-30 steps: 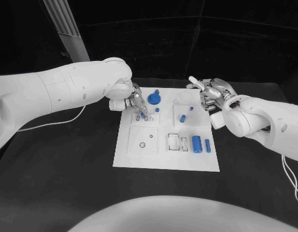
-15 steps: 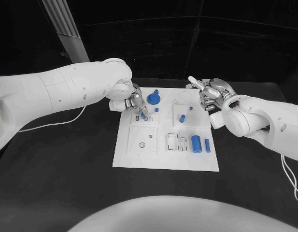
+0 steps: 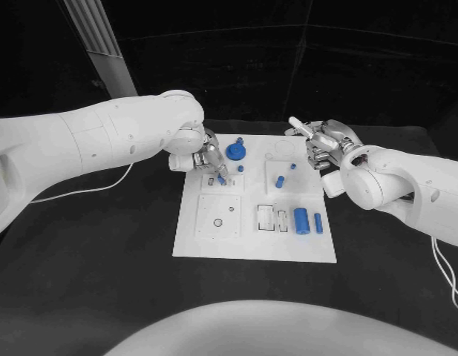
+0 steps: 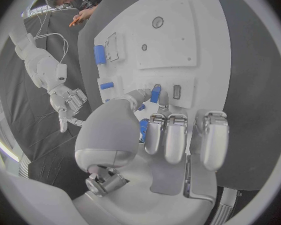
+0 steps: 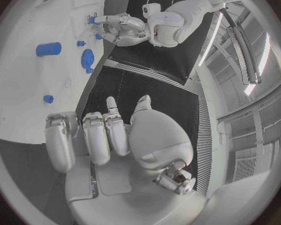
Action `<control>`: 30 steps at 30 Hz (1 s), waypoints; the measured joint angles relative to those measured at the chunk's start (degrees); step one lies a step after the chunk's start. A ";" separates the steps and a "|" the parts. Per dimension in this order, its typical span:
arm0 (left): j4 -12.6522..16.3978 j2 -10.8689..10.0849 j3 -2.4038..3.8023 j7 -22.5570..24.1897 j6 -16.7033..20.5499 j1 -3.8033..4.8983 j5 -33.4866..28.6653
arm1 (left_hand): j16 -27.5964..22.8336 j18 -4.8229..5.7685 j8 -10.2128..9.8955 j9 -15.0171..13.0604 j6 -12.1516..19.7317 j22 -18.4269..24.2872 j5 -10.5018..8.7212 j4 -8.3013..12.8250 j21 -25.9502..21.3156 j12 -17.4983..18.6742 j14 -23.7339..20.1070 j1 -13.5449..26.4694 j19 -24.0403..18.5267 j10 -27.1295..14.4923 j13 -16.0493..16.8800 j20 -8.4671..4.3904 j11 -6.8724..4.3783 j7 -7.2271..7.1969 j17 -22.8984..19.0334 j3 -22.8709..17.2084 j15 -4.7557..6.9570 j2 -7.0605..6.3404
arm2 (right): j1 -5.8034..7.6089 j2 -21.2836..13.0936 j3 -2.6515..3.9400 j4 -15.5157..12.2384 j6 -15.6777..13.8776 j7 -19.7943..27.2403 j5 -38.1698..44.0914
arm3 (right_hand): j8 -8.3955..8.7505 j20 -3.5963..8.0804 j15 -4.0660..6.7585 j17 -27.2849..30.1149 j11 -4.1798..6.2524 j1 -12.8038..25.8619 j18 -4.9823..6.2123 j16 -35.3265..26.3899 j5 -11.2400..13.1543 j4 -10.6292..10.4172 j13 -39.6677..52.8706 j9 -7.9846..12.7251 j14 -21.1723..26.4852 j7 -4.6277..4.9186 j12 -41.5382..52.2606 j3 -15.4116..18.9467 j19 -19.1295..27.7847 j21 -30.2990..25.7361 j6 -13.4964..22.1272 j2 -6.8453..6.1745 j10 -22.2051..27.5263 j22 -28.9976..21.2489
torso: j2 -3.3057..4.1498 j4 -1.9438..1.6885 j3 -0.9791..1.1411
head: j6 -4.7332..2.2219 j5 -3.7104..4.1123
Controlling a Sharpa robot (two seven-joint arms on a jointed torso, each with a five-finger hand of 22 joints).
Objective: Assemble the parts on the task board
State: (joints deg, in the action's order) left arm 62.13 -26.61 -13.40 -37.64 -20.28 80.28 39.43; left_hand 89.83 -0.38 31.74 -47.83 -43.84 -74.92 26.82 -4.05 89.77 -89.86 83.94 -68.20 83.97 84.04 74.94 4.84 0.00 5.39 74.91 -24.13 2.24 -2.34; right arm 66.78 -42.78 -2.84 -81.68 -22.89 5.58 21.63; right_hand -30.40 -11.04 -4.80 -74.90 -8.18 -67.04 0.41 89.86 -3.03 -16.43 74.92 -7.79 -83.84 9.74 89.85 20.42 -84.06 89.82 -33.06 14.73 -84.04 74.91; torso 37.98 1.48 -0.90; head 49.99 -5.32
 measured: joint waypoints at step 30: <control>-0.36 0.41 0.02 -0.05 -0.68 -0.31 -0.06 | 0.00 0.00 -0.38 -0.03 0.00 0.00 0.25 -0.79 0.00 0.00 0.00 0.24 0.00 0.00 0.00 0.00 0.00 0.00 0.00 -0.16 0.00 0.71 | 0.00 0.03 0.00 0.02 0.00 0.00 0.00 | 0.00 0.00 0.00 0.00 0.00 0.00 0.00 0.00 0.00 0.00 0.00 -0.01 0.00 0.00 0.00 0.00 0.00 0.00 0.00 0.00 0.00 0.00 | 0.00 -0.02 -0.01 | 0.00 -0.03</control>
State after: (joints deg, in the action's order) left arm 61.77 -26.20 -13.38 -37.70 -20.96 79.97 39.36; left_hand 89.83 -0.38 31.36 -47.86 -43.84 -74.92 27.07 -4.84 89.77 -89.86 83.94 -67.96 83.97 84.04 74.94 4.84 0.00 5.40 74.91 -24.28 2.24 -1.63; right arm 66.78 -42.74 -2.84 -81.66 -22.89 5.58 21.63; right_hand -30.40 -11.04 -4.80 -74.90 -8.18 -67.04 0.41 89.86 -3.03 -16.43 74.92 -7.80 -83.84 9.74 89.85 20.42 -84.06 89.82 -33.06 14.73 -84.04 74.91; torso 37.98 1.46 -0.91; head 49.99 -5.36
